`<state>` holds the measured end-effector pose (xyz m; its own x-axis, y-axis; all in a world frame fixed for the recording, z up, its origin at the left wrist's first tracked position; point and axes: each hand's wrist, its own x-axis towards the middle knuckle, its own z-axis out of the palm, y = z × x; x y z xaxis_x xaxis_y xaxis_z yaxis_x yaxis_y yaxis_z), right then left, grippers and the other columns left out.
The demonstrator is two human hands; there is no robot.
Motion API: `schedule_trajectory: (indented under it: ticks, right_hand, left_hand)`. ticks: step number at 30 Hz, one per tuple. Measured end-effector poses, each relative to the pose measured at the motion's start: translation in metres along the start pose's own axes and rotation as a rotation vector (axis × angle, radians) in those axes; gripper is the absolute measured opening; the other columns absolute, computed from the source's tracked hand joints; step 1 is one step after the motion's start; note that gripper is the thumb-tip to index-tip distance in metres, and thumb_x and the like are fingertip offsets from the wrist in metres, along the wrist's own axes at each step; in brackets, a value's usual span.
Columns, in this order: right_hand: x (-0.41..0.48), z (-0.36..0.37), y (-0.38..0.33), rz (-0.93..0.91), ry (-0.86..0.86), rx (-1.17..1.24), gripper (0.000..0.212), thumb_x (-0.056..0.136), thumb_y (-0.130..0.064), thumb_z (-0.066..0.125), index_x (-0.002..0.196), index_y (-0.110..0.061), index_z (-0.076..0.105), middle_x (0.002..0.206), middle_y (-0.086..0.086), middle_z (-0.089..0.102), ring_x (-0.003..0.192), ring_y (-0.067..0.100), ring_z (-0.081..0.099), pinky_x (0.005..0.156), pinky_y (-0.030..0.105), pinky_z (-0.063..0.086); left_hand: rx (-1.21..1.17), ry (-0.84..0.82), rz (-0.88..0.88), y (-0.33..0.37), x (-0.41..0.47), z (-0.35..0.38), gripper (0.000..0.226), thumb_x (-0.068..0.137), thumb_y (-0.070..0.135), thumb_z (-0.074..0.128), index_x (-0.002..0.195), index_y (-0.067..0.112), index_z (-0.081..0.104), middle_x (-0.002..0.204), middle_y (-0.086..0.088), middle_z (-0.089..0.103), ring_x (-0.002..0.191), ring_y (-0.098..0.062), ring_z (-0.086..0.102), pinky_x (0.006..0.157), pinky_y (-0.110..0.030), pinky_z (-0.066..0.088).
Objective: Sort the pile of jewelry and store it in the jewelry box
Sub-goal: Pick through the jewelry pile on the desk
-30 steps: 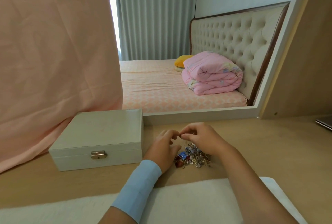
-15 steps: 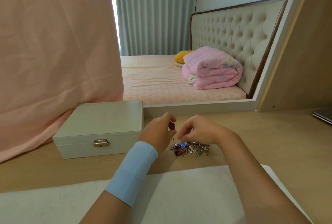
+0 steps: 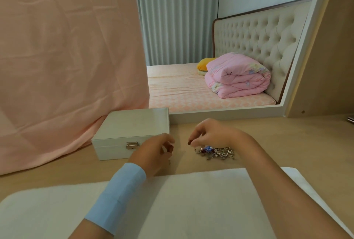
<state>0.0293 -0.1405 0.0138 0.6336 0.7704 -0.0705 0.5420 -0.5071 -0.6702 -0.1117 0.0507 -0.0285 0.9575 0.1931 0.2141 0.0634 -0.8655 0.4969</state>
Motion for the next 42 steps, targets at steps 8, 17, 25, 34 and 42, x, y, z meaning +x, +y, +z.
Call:
schedule_trajectory:
  ticks: [8, 17, 25, 34, 42]
  right_hand:
    - [-0.006, 0.031, -0.052, -0.065, 0.029, 0.290, 0.011, 0.098, -0.018, 0.063, 0.100, -0.020, 0.074, 0.091, 0.000, 0.076, 0.075, 0.012, 0.069, 0.061, 0.027, 0.051]
    - [0.024, 0.150, -0.112, -0.170, 0.077, -0.080, 0.019, 0.091, -0.017, 0.071, 0.109, -0.018, 0.077, 0.101, -0.003, 0.073, 0.085, 0.010, 0.064, 0.083, 0.028, 0.053]
    - [0.046, 0.180, -0.122, -0.225, 0.036, -0.283, 0.038, 0.094, 0.003, 0.060, 0.127, -0.013, 0.070, 0.122, 0.007, 0.071, 0.109, 0.021, 0.066, 0.096, 0.029, 0.052]
    - [0.050, 0.187, -0.119, -0.150, 0.124, -0.320, 0.033, 0.090, -0.037, 0.072, 0.119, -0.021, 0.072, 0.095, -0.008, 0.064, 0.090, 0.014, 0.061, 0.081, 0.031, 0.053]
    - [0.075, 0.209, -0.139, -0.167, 0.123, -0.208, 0.038, 0.091, -0.017, 0.071, 0.129, -0.018, 0.068, 0.114, 0.001, 0.073, 0.103, 0.016, 0.066, 0.096, 0.035, 0.054]
  left_hand:
    - [-0.103, 0.067, -0.131, -0.049, -0.040, -0.040, 0.021, 0.087, 0.016, 0.069, 0.089, 0.036, 0.066, 0.089, 0.016, 0.068, 0.083, -0.001, 0.062, 0.072, -0.014, 0.045]
    - [-0.007, 0.071, -0.290, -0.102, -0.073, -0.058, 0.016, 0.086, 0.027, 0.070, 0.095, 0.039, 0.065, 0.090, 0.015, 0.066, 0.082, -0.002, 0.058, 0.075, -0.020, 0.045]
    - [-0.065, 0.042, -0.358, -0.130, -0.078, -0.066, 0.024, 0.089, 0.028, 0.067, 0.112, 0.033, 0.067, 0.094, 0.016, 0.065, 0.089, -0.005, 0.057, 0.084, -0.020, 0.043]
    - [-0.050, -0.038, -0.331, -0.137, -0.072, -0.074, 0.026, 0.089, 0.015, 0.066, 0.109, 0.031, 0.071, 0.100, 0.009, 0.063, 0.088, -0.007, 0.056, 0.081, -0.018, 0.039]
    - [0.032, 0.055, -0.463, -0.151, -0.074, -0.080, 0.027, 0.088, 0.027, 0.067, 0.114, 0.034, 0.067, 0.102, 0.012, 0.066, 0.092, -0.010, 0.057, 0.084, -0.023, 0.045]
